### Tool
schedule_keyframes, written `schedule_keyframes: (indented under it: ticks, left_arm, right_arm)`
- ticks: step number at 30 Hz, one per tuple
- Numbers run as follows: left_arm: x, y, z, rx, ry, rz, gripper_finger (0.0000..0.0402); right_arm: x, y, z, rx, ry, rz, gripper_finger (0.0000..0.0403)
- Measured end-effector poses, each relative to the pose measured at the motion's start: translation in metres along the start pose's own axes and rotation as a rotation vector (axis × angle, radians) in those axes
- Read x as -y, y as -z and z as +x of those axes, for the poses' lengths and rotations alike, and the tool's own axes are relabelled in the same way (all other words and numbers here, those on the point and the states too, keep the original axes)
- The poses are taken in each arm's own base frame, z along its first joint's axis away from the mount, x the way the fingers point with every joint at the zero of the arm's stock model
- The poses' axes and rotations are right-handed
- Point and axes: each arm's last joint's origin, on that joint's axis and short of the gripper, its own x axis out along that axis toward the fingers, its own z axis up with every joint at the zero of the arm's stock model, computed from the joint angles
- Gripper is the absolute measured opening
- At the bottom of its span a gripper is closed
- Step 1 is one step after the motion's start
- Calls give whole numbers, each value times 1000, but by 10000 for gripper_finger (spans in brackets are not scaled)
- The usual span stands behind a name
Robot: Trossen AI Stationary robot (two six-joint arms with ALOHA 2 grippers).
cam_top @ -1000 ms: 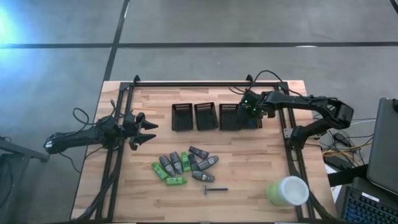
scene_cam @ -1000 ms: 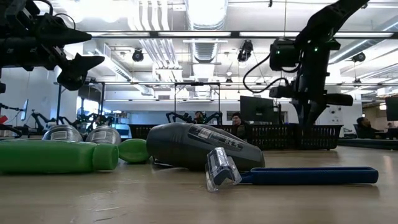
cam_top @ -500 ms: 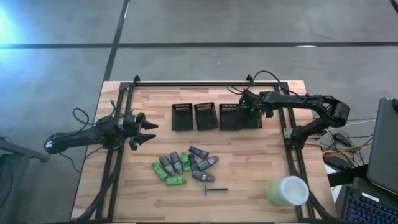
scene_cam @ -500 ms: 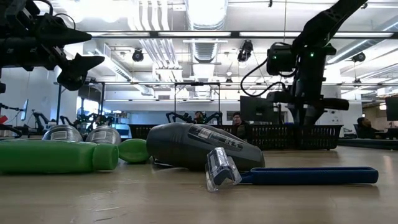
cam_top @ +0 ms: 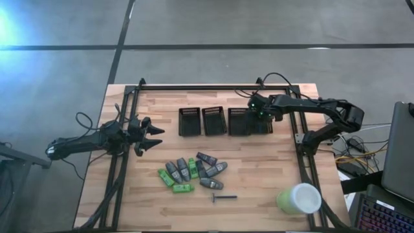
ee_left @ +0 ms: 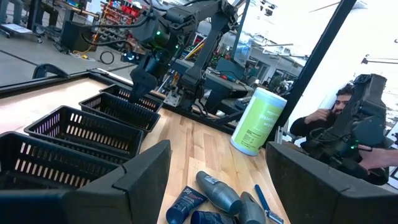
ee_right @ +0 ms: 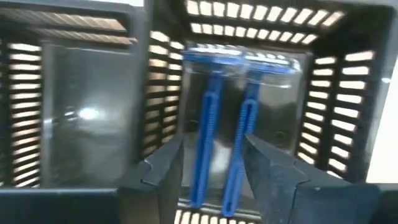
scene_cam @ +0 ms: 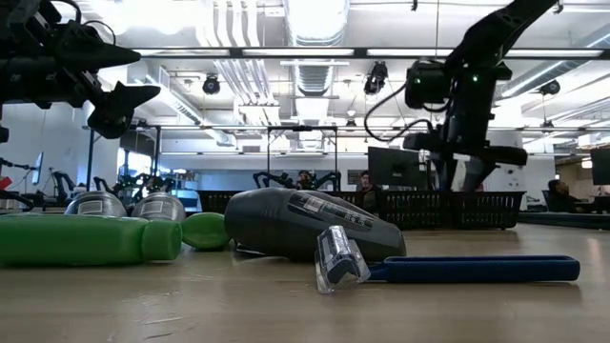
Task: Pick & Place Travel size toiletries
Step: Put the shampoo into the left black basket
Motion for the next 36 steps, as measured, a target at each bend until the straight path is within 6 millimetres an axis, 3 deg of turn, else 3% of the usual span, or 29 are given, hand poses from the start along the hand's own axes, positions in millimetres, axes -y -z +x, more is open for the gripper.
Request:
schedule_keyframes:
  ticks: [12, 26, 36]
  left_arm:
    - [0, 0, 0, 0, 0, 0, 268]
    - [0, 0, 0, 0, 0, 0, 268]
    - [0, 0, 0, 0, 0, 0, 268]
  right_arm:
    - [-43, 9, -35, 75, -137, -207, 187]
    - [-64, 35, -51, 83, -205, -351, 167]
    - [-73, 59, -57, 59, -244, -379, 184]
